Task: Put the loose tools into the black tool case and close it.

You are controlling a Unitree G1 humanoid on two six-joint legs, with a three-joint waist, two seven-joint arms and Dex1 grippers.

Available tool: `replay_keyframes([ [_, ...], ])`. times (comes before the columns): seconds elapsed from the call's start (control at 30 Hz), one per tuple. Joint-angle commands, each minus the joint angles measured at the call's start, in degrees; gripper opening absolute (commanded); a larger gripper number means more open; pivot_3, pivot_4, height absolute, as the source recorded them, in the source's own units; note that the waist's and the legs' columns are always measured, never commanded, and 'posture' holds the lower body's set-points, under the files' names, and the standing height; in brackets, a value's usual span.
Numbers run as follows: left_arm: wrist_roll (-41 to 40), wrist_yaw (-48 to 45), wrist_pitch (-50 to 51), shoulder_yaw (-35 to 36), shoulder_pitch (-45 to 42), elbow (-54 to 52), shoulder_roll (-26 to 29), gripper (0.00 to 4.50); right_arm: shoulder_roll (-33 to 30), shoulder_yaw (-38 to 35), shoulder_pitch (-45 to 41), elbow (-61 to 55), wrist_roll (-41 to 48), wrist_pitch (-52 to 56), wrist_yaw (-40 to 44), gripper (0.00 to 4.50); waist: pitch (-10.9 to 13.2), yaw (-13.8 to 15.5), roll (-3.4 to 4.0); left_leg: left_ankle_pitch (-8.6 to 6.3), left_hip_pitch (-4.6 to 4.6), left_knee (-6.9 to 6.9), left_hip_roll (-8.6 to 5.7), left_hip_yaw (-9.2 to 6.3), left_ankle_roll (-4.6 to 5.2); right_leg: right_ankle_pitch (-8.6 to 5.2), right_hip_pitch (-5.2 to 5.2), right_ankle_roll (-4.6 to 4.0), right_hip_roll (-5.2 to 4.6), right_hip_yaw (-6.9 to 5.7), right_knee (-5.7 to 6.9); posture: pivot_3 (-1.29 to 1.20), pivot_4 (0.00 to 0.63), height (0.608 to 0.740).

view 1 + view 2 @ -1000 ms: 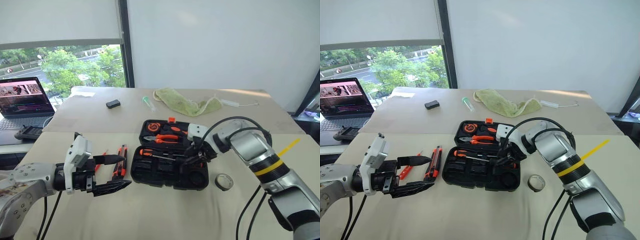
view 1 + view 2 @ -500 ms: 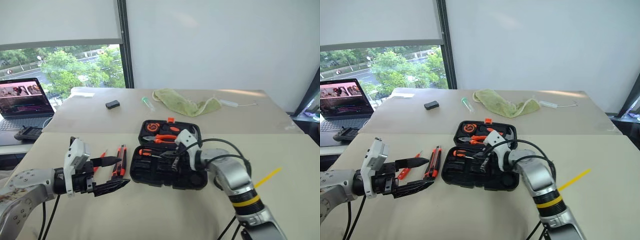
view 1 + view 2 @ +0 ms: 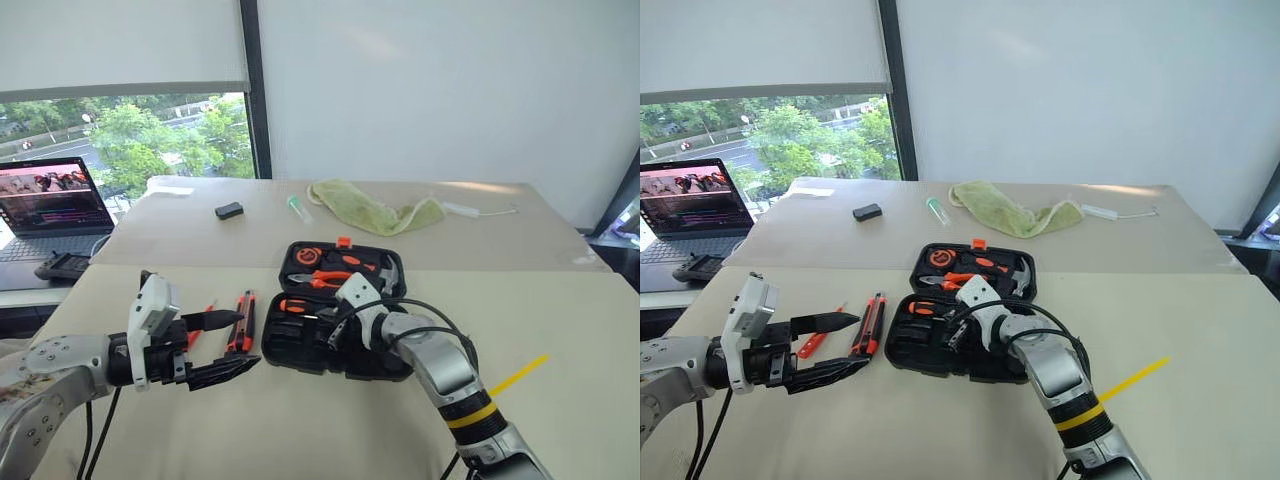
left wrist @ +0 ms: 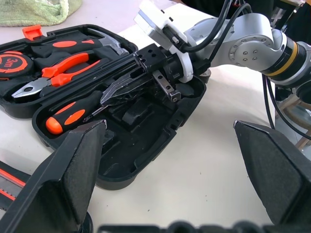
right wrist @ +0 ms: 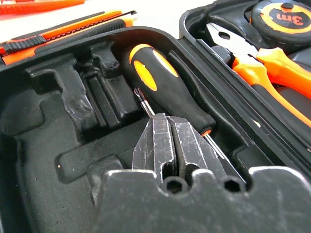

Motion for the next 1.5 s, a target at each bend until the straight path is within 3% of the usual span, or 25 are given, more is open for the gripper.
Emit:
replay_keyframes([
  [0.03,-0.1,0.0,-0.8,-0.2,-0.7,-0.7,0.2,4.5,-0.2,0.6,1.8,4.0,0.0,-0.6,0.6,0.06,0.0,0.0,-0.02,-0.02,0.1,-0.03,0.0,0.0,0.03,-0.01,0.08,0.0,0.0,0.0,-0.02,0.0,0.15,0.74],
  [0.17,0.0,0.5,-0.9,-0.9,-1.0,-0.7,-0.3,4.5,1.3,-5.7,2.5,-1.2,5.6,-4.4,1.1,0.06,0.0,0.1,-0.06,-0.06,0.28,-0.09,0.0,-0.01,0.09,-0.08,0.2,-0.03,-0.01,0.01,0.03,0.0,0.15,0.74],
  [0.3,-0.5,1.8,-0.6,-1.1,-1.8,-0.3,-0.9,4.5,2.3,-14.9,0.9,-11.2,15.3,1.1,-0.1,0.06,0.0,0.0,-0.05,0.0,0.02,-0.1,0.01,-0.01,-0.01,-0.07,-0.06,-0.03,-0.03,0.04,0.07,0.0,0.15,0.74],
  [0.37,-0.9,2.6,-0.1,-0.8,-2.7,0.7,-1.1,4.5,-0.3,-20.0,0.6,-19.6,21.9,8.0,0.0,0.06,0.1,0.0,0.07,0.03,-0.17,-0.09,0.01,-0.03,-0.07,-0.07,-0.23,-0.03,-0.04,0.02,0.09,0.0,0.15,0.74],
  [0.5,0.0,2.9,-0.4,-1.9,-3.4,1.8,-1.5,4.5,-10.0,-24.0,5.1,-28.9,26.9,12.3,3.8,0.06,0.1,0.4,0.04,0.04,-0.48,-0.11,0.01,-0.11,-0.08,-0.07,-0.55,-0.03,-0.05,-0.06,0.12,0.0,0.15,0.74],
  [0.53,0.0,3.4,-0.3,-2.2,-3.7,2.1,-1.8,4.5,-13.4,-25.7,7.6,-30.5,27.6,12.5,5.4,0.6,0.1,0.4,0.01,0.03,-0.47,-0.12,0.03,-0.11,-0.06,-0.07,-0.54,-0.03,-0.02,-0.07,0.09,0.0,0.15,0.74],
  [0.57,0.1,3.7,-0.3,-2.5,-3.9,2.4,-2.1,4.5,-16.0,-27.3,9.7,-31.9,28.5,12.6,6.7,0.76,0.1,0.4,0.02,0.01,-0.48,-0.14,0.03,-0.1,-0.03,-0.08,-0.52,-0.05,-0.01,-0.07,0.05,0.0,0.15,0.74],
  [0.67,0.5,3.7,-0.4,-3.3,-4.3,2.9,-2.4,4.5,-21.9,-30.7,14.1,-34.5,31.3,12.9,9.4,1.94,0.1,0.7,0.04,-0.07,-0.58,-0.08,-0.01,-0.02,0.13,-0.1,-0.56,-0.01,-0.06,-0.01,0.01,0.0,0.15,0.74],
  [0.77,0.7,3.6,-0.5,-4.1,-4.7,3.5,-2.5,4.5,-24.7,-30.4,16.7,-35.4,30.7,12.2,9.0,2.74,0.2,0.3,0.0,-0.07,-0.54,-0.01,-0.01,0.06,0.16,-0.08,-0.53,0.01,-0.05,0.09,0.05,0.0,0.15,0.74],
  [0.9,1.8,2.9,-1.2,-5.9,-5.3,3.8,-2.7,4.5,-21.4,-26.0,15.3,-31.5,26.9,10.7,2.7,2.74,0.2,-0.1,-0.09,-0.06,-0.28,-0.03,0.11,0.04,0.13,-0.11,-0.3,-0.03,0.08,0.08,0.06,0.0,0.15,0.74],
  [1.0,1.7,2.6,-1.1,-6.3,-6.1,4.1,-2.6,4.5,-17.5,-21.5,13.3,-25.0,23.2,7.8,0.1,2.03,0.2,0.0,-0.11,-0.04,-0.23,-0.03,0.09,0.03,0.11,-0.11,-0.25,-0.03,0.1,0.09,0.08,0.0,0.15,0.74],
  [1.2,1.6,2.3,-0.7,-5.7,-6.6,4.2,-2.1,4.5,-13.3,-14.4,9.8,-14.8,16.7,4.7,-3.1,0.05,0.2,0.2,-0.12,-0.02,-0.47,-0.03,0.02,0.01,0.08,-0.12,-0.44,0.0,0.04,0.04,0.06,0.0,0.15,0.74],
  [1.5,1.7,1.5,-0.8,-4.4,-4.0,2.4,-1.3,4.5,-12.6,-3.3,7.9,-8.8,9.8,5.3,-1.1,0.05,0.2,-0.1,-0.14,0.02,-0.48,-0.04,0.07,0.01,0.01,-0.12,-0.5,-0.01,0.06,0.06,0.1,0.0,0.15,0.74],
])
